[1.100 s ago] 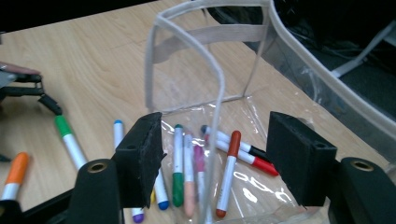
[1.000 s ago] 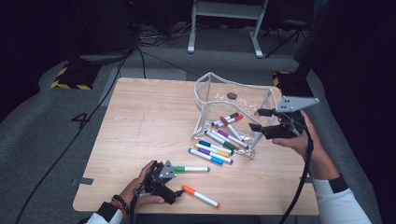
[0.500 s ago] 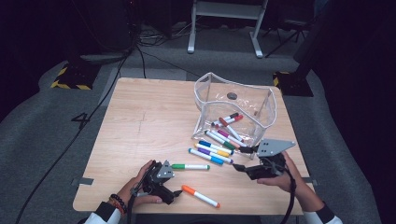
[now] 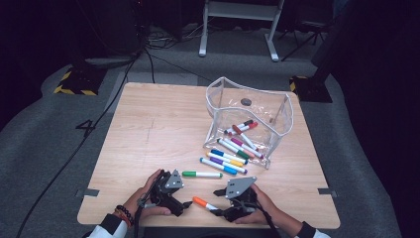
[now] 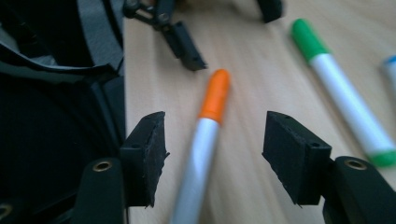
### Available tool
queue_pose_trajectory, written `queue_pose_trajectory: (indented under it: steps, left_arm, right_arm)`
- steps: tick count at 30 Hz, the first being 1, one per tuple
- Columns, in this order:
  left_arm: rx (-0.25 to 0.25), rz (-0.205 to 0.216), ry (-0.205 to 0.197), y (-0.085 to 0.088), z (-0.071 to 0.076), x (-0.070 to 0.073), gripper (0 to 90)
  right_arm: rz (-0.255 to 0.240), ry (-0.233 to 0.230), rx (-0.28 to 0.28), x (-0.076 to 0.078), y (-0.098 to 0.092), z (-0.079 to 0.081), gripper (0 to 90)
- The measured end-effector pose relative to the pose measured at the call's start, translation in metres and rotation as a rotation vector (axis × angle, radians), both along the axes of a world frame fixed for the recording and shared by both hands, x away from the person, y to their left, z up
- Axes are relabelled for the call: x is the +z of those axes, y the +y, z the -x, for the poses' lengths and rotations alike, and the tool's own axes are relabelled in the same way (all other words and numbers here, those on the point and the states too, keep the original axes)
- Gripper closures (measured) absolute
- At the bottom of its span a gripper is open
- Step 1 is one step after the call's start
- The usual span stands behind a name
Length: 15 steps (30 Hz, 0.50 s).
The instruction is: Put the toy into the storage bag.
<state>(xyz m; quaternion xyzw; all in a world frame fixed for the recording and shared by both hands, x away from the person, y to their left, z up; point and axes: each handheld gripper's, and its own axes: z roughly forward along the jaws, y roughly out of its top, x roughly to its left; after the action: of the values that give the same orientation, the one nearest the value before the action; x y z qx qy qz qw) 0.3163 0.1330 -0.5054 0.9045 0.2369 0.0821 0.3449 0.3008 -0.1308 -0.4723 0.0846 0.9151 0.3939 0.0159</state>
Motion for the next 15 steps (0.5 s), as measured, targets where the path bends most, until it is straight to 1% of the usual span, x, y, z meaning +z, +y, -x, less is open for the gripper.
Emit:
queue_pose_trajectory:
  steps: [1, 3, 5, 6, 7, 8, 10, 11, 12, 15]
  left_arm:
    - [0.0, -0.001, -0.001, 0.0, 0.0, 0.0, 0.5]
    - [0.0, -0.001, -0.002, 0.0, 0.0, 0.0, 0.5]
    - [0.0, 0.0, 0.0, 0.0, 0.0, 0.0, 0.5]
    - [0.0, 0.0, 0.0, 0.0, 0.0, 0.0, 0.5]
    - [0.0, 0.001, 0.001, 0.0, 0.0, 0.0, 0.5]
    - [0.0, 0.001, 0.001, 0.0, 0.0, 0.0, 0.5]
    - [0.001, 0.001, 0.002, 0.0, 0.0, 0.0, 0.5]
    - [0.001, 0.0, 0.002, 0.0, 0.0, 0.0, 0.5]
    - [0.001, 0.0, 0.002, 0.0, 0.0, 0.0, 0.5]
    - [0.001, 0.001, 0.002, 0.0, 0.0, 0.0, 0.5]
  right_arm:
    - [0.01, -0.011, 0.011, -0.003, 0.006, 0.0, 39.4]
    - [0.015, 0.002, 0.026, -0.008, 0.015, 0.0, 40.2]
    - [0.032, -0.017, 0.015, -0.012, 0.022, -0.002, 41.5]
    - [0.03, -0.006, 0.013, -0.013, 0.023, -0.004, 42.0]
    - [0.028, -0.006, 0.007, -0.015, 0.025, -0.006, 42.5]
    - [0.036, -0.018, -0.002, -0.017, 0.026, -0.008, 43.3]
    - [0.044, -0.012, -0.007, -0.02, 0.028, -0.012, 44.9]
    - [0.052, -0.023, -0.015, -0.023, 0.029, -0.012, 46.1]
    - [0.047, -0.028, -0.016, -0.023, 0.029, -0.012, 46.4]
    - [0.043, -0.033, -0.023, -0.023, 0.029, -0.014, 53.0]
